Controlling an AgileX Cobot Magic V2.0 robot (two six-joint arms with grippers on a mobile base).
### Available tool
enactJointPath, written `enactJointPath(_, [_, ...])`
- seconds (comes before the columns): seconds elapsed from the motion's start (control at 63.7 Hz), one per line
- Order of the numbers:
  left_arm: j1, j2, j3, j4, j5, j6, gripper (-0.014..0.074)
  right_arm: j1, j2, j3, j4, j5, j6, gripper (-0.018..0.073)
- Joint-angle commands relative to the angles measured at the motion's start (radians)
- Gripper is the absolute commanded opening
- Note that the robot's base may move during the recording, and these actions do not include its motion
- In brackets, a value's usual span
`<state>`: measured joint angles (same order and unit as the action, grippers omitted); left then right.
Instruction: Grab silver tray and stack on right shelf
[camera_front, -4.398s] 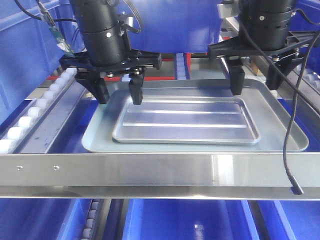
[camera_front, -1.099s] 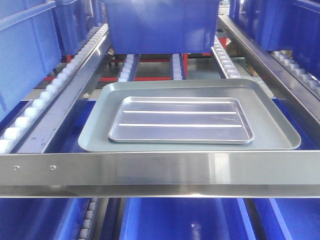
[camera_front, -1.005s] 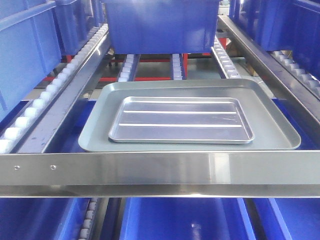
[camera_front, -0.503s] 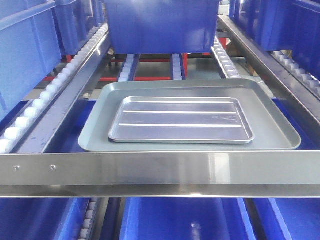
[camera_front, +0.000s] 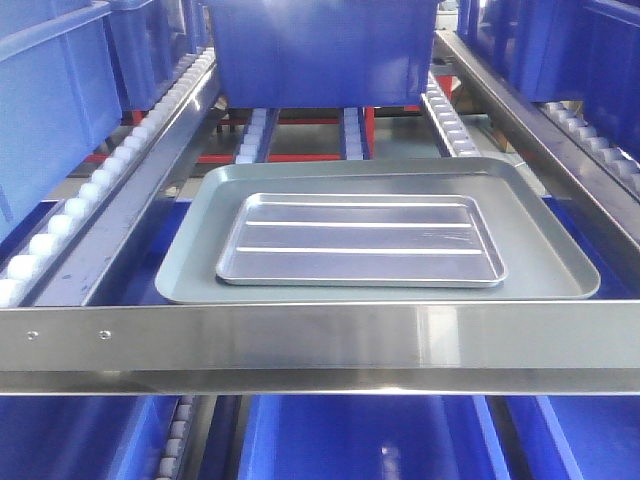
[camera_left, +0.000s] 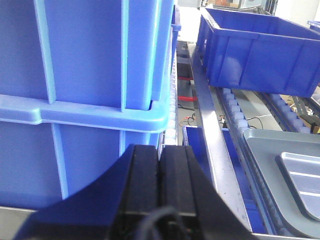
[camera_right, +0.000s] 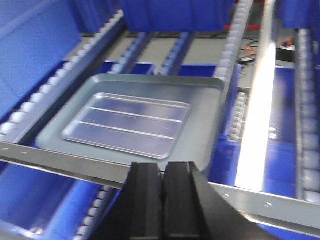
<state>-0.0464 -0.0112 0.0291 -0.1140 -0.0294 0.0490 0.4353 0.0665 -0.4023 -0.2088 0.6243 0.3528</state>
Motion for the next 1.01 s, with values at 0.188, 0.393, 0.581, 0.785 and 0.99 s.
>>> enactJointPath(0.188, [0.0,-0.016,0.021,-0.008,-0.087,0.004,-0.0101,-0.353,0.009,0.109,0.238,-0.297,-0.385,0.0052])
enactJointPath(0.393, [0.0,-0.016,0.021,-0.008,-0.087,0.004,-0.0101,-0.535,-0.029,0.29,0.276,-0.535,-0.385,0.0052])
enactJointPath(0.581, [0.0,-0.016,0.021,-0.008,-0.087,0.004,-0.0101,-0.549,-0.096,0.413,0.276,-0.673,-0.374,0.0052])
enactJointPath(0.785, [0.0,-0.014,0.021,-0.008,-0.087,0.004,-0.0101,-0.549,-0.098,0.412,0.276,-0.678,-0.374,0.0052])
enactJointPath(0.99, [0.0,-0.014,0.021,-0.008,-0.087,0.004,-0.0101,-0.549,-0.098,0.412,0.276,-0.678,-0.374,0.0052])
